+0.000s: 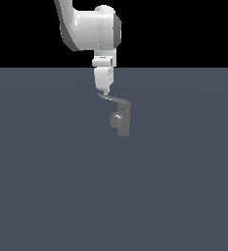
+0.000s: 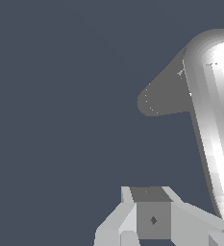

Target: Turn on the faucet by rotating a designated handle.

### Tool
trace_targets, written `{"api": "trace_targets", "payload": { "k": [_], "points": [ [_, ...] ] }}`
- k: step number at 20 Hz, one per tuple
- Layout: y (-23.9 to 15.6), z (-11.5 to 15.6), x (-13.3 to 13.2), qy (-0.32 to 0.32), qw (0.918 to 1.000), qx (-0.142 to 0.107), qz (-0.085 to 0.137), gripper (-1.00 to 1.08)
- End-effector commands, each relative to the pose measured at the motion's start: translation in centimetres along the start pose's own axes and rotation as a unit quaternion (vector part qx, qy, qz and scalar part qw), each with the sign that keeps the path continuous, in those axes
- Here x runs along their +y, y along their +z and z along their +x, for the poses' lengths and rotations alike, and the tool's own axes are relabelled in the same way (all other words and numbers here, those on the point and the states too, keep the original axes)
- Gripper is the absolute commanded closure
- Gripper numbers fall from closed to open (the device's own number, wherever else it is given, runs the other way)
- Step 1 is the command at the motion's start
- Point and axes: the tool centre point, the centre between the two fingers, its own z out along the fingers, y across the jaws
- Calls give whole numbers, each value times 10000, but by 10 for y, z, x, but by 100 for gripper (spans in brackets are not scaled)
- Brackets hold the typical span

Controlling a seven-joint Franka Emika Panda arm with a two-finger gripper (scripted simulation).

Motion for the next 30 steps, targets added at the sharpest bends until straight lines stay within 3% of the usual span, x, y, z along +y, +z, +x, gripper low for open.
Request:
{"api": "trace_targets", "payload": {
  "k": [1, 30],
  "points": [
    [0, 0, -1, 14, 10000, 4, 8, 108],
    [0, -11, 62, 11, 10000, 3, 6, 108]
  ]
}}
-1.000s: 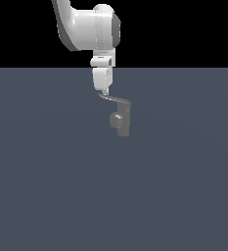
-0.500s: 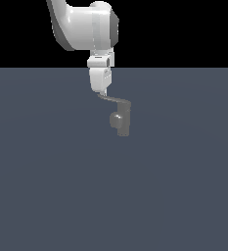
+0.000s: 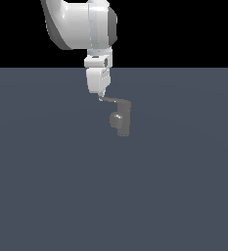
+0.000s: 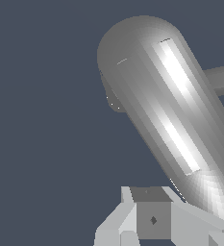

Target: Turn on the faucet by rotating a designated handle.

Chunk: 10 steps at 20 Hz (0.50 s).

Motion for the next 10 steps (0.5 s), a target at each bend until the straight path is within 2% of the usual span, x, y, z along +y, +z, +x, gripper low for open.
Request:
{"api": "trace_targets", "payload": {
  "k": [1, 10],
  "points": [
    [0, -4, 9, -19, 10000, -5, -22, 108],
    [0, 4, 22, 0, 10000, 5, -8, 108]
  ]
}}
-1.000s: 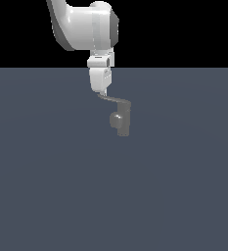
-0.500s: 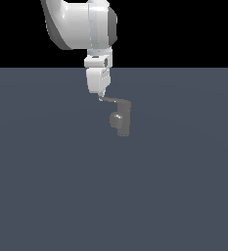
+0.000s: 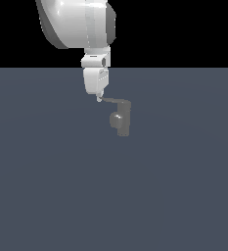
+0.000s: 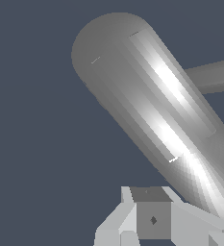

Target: Turn on the faucet by rotating a designated handle.

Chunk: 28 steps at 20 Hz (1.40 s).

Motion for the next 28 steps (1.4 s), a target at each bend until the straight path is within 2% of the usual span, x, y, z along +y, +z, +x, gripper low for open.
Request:
{"api": "trace_targets", "payload": {
  "k": [1, 24, 26, 28],
  "points": [
    [1, 7, 6, 25, 10000, 12, -23, 108],
    [1, 41, 64, 13, 10000, 5, -31, 108],
    [0, 33, 61, -35, 10000, -8, -16, 108],
    [0, 45, 64, -29, 10000, -7, -18, 108]
  ]
}}
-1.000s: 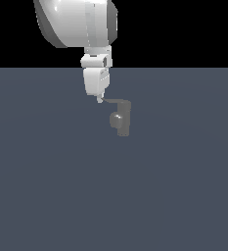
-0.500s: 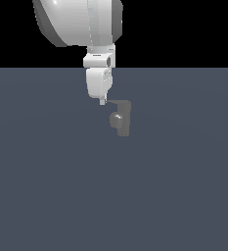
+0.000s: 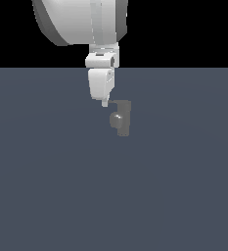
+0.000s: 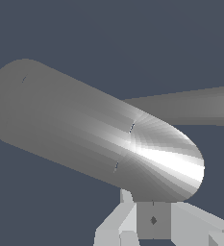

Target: Turn on the faucet by rotating a designated handle.

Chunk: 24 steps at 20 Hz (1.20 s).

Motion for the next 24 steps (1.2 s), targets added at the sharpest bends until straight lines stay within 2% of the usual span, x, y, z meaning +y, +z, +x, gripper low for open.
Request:
{"api": "trace_targets", "payload": {
  "k": [1, 12, 13, 14, 24],
  "points": [
    [1, 16, 2, 38, 10000, 9, -9, 108],
    [1, 85, 17, 76, 10000, 20, -22, 108],
    [1, 85, 17, 76, 10000, 20, -22, 108],
    [0, 53, 16, -143, 9999, -33, -17, 108],
    [0, 95, -5, -47, 10000, -10, -19, 108]
  ]
}}
